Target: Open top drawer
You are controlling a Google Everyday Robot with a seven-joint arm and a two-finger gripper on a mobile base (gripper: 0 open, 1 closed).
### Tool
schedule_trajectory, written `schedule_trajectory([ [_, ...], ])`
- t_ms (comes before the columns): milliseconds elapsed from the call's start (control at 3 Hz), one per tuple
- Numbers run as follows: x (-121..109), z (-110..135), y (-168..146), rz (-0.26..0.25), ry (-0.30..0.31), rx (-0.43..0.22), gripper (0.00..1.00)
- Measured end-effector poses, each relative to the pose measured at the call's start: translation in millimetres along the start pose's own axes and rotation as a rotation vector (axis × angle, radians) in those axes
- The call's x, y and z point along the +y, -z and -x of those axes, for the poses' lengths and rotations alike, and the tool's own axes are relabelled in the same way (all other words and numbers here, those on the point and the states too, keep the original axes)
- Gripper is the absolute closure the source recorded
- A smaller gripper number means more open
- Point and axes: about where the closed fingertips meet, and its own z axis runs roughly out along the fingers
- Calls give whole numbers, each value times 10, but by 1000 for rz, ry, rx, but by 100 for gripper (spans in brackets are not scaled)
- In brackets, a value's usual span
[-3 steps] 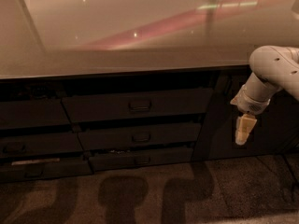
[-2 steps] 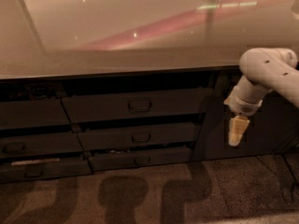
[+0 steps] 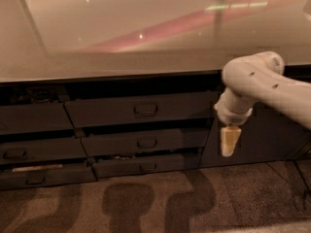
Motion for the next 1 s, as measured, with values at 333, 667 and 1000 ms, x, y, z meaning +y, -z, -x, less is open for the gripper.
schedule_trajectory([
  [333,289,31,-138,50,35,19,0],
  [667,370,-113,-120,-28,99,32,0],
  [1000,588,-239,-95,-158,178,39,0],
])
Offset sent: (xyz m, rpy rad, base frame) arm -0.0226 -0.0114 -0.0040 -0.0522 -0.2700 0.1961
